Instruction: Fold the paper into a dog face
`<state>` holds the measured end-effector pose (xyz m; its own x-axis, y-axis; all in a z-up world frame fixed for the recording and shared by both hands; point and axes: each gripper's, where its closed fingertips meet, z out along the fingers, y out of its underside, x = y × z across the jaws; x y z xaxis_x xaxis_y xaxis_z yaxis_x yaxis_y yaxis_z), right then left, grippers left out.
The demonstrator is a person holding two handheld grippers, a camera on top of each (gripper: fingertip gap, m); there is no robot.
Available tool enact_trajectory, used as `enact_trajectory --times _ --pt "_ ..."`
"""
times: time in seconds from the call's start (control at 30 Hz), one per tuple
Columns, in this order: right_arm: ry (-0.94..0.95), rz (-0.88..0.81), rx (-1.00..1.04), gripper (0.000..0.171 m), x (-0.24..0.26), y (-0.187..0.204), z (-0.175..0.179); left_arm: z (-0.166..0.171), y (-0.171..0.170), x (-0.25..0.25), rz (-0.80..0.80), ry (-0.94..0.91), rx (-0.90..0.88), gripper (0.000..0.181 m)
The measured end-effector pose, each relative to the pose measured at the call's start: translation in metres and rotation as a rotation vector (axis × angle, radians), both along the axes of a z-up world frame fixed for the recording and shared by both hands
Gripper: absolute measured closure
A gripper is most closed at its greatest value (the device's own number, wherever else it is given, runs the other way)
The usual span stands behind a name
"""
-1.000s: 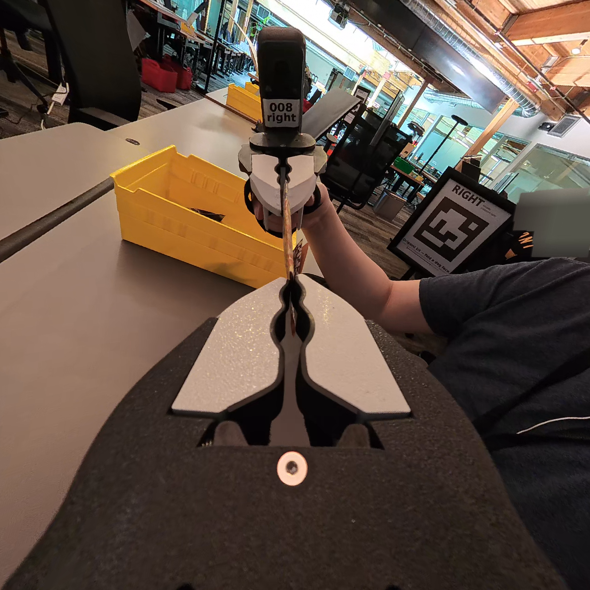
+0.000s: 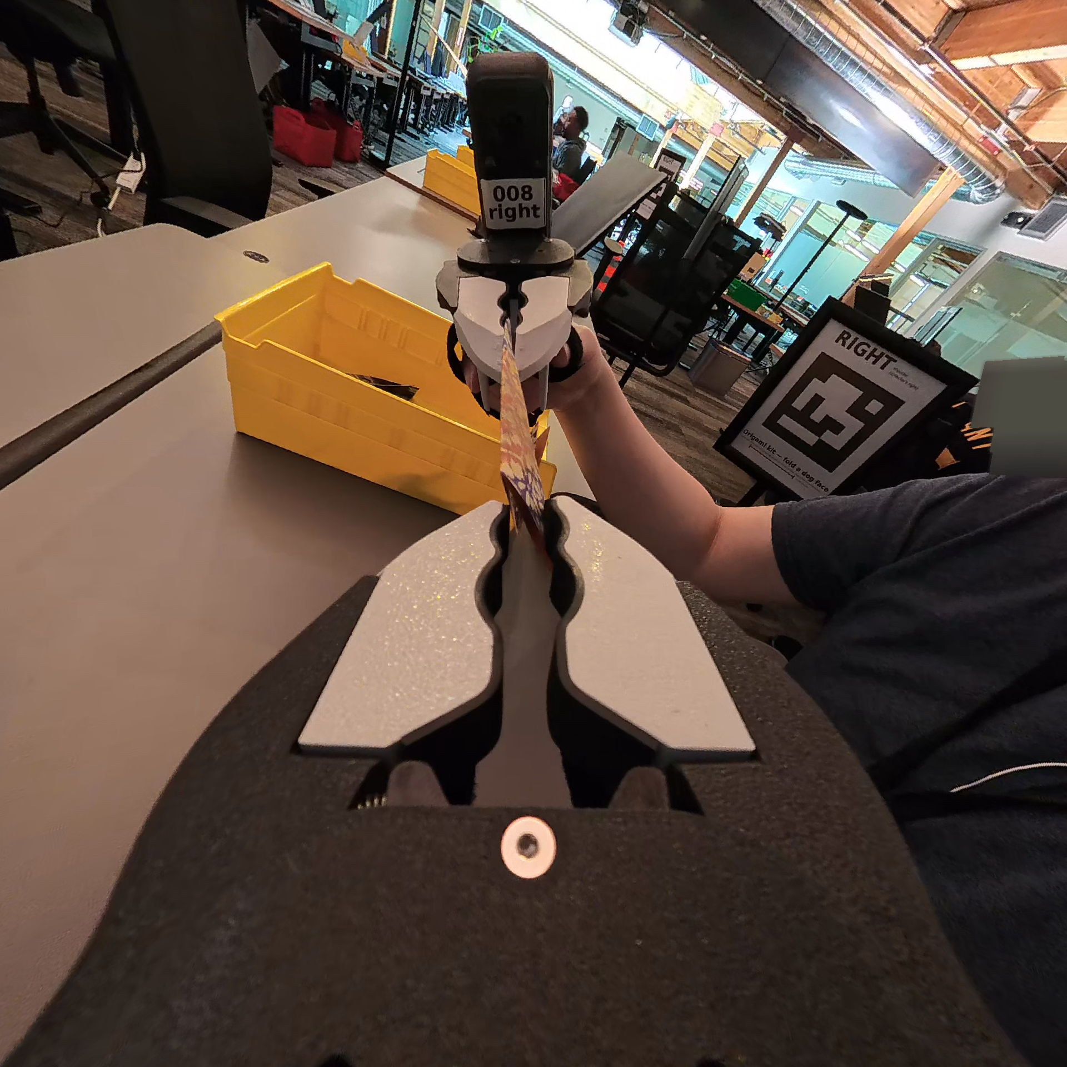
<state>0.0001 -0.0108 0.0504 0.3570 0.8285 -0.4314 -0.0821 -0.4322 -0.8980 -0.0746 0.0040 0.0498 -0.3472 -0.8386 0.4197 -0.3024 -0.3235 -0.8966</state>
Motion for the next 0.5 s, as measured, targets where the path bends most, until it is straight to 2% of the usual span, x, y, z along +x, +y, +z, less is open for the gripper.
enact_trajectory --times 0.5 --pt "0.025 -0.037 0.005 0.169 0.011 0.001 0.005 -0.001 0.002 0.000 0.008 0.005 0.000 0.171"
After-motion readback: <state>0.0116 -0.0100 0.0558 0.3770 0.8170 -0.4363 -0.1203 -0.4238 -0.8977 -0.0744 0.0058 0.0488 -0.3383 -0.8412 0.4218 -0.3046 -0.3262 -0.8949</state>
